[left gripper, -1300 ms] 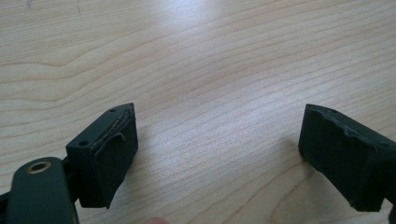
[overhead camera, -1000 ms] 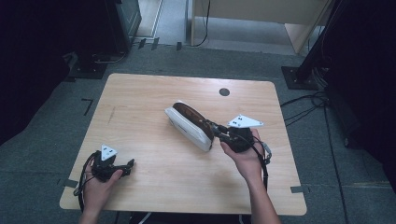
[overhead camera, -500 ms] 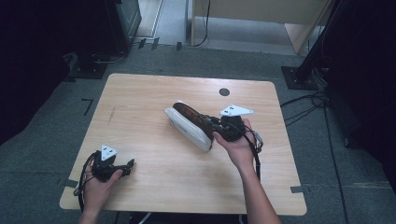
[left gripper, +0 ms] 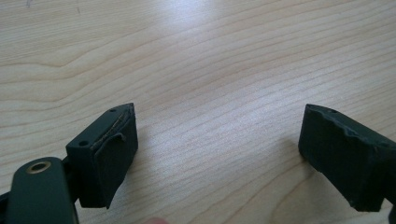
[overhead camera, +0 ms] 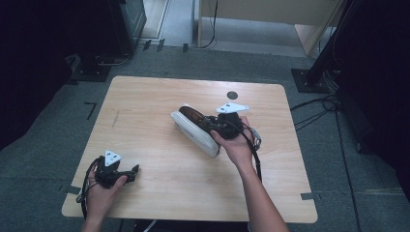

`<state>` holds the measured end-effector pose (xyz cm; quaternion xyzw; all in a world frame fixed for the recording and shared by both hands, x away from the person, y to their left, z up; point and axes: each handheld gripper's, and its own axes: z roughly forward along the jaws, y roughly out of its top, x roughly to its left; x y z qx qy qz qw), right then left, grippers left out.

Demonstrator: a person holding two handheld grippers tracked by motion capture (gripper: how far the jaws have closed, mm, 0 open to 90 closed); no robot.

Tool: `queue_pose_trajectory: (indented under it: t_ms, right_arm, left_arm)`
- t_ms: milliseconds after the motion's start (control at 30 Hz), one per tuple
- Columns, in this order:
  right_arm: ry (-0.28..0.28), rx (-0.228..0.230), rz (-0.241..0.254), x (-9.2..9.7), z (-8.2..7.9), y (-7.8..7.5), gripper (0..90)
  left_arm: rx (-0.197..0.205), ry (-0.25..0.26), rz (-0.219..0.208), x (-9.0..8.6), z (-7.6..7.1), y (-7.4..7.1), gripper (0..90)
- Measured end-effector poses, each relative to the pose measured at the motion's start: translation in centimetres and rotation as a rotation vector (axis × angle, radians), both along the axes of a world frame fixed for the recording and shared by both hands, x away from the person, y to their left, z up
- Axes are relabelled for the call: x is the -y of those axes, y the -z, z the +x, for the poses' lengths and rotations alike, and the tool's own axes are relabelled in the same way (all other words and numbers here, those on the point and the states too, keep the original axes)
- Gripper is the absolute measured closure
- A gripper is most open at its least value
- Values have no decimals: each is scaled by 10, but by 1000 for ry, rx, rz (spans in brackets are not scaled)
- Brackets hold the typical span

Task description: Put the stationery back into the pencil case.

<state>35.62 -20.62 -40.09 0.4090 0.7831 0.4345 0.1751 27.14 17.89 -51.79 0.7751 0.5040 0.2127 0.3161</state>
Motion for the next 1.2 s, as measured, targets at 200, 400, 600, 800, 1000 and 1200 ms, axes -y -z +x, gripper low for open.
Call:
queue_pose_trajectory:
  t_ms: [200, 400, 600, 800, 1000, 1200]
  right_arm:
    - [-6, -19, -2, -7, 8, 5, 728]
    - [-6, -24, -5, -9, 10, 7, 739]
    - [-6, -26, 4, -9, 11, 7, 716]
    - [-3, -14, 19, -6, 9, 3, 727]
    - [3, 11, 32, -2, 3, -4, 762]
    - [14, 42, 44, 6, -7, -11, 760]
  left_arm:
    - [0, 0, 0, 0, 0, 0, 120]
    - [0, 0, 0, 0, 0, 0, 120]
    - [0, 0, -1, 0, 0, 0, 120]
    - [0, 1, 0, 0, 0, 0, 120]
    - [-1, 2, 0, 0, 0, 0, 120]
    - [0, 0, -1, 0, 0, 0, 120]
